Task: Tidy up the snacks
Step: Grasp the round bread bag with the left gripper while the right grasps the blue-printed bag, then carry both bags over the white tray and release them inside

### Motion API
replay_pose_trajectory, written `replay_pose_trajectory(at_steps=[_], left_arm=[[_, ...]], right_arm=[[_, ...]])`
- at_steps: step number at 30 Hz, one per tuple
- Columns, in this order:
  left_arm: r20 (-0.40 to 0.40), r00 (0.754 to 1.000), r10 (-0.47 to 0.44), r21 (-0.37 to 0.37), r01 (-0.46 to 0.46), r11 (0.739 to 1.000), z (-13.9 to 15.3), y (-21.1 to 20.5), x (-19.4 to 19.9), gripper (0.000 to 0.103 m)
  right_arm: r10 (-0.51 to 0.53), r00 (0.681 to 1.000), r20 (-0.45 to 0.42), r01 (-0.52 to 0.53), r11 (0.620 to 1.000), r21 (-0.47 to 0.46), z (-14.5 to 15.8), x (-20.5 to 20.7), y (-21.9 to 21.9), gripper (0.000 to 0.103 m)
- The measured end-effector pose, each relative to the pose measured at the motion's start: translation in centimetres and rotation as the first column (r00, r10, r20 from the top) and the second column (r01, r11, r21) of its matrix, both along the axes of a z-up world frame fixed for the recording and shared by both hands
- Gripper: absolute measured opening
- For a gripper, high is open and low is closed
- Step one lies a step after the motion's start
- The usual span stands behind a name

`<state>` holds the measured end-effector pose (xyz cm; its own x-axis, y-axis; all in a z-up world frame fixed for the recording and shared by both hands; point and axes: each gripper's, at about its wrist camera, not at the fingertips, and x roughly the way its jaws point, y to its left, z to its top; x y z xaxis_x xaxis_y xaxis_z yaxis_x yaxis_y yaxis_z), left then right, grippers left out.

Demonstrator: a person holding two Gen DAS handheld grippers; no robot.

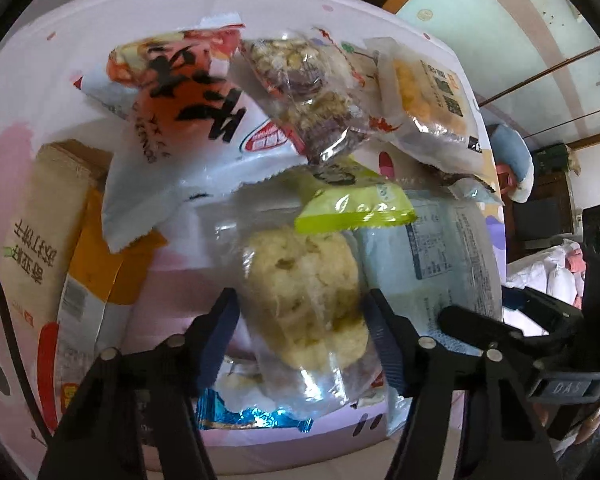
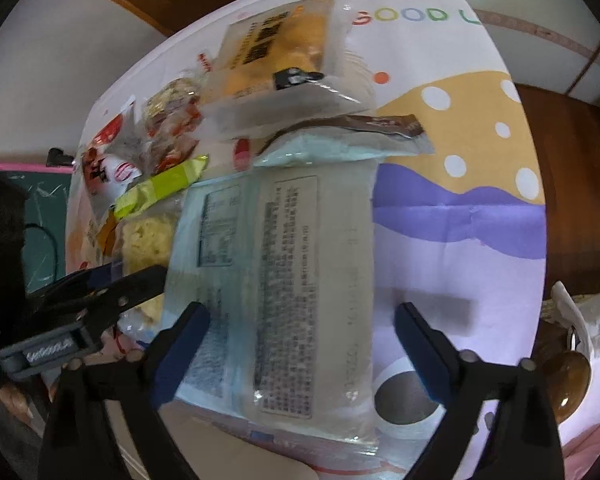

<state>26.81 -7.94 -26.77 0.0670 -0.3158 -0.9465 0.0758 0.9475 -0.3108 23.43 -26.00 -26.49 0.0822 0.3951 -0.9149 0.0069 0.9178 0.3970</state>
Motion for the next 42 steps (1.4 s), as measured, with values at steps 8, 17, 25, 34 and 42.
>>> replay_pose_trajectory(at_steps=[8, 17, 25, 34, 42], left_arm=[[0.019, 1.000, 0.000, 0.034, 0.000, 0.999, 0.3, -1.2, 0.0, 0.051], [0.118, 0.993, -0.016, 0.089, 0.006, 0.996, 3.8, -1.4, -2.4, 0.032], [0.199, 0.980, -0.005, 0.061, -0.007, 0.998, 8.9, -0.1, -4.5, 0.032], [0.331, 0.943, -0.026, 0.099, -0.007, 0.995, 17.5, 4.8, -9.5, 0.032], [0.414, 0.908, -0.065, 0.134, 0.010, 0.991, 23.2, 6.9, -14.3, 0.032]], right_arm=[[-0.004, 1.000, 0.031, 0.003, 0.999, 0.034, 1.2, -0.7, 0.5, 0.040], [-0.017, 0.992, 0.127, 0.017, 1.000, 0.002, 4.9, -1.8, 0.6, 0.012], [0.003, 0.973, 0.232, 0.014, 0.997, -0.070, 9.4, -3.4, 1.3, 0.009], [-0.029, 0.930, 0.366, 0.062, 0.995, -0.078, 16.7, -7.2, 2.1, 0.007], [-0.047, 0.875, 0.482, 0.094, 0.993, -0.073, 23.5, -12.3, 3.0, 0.008]])
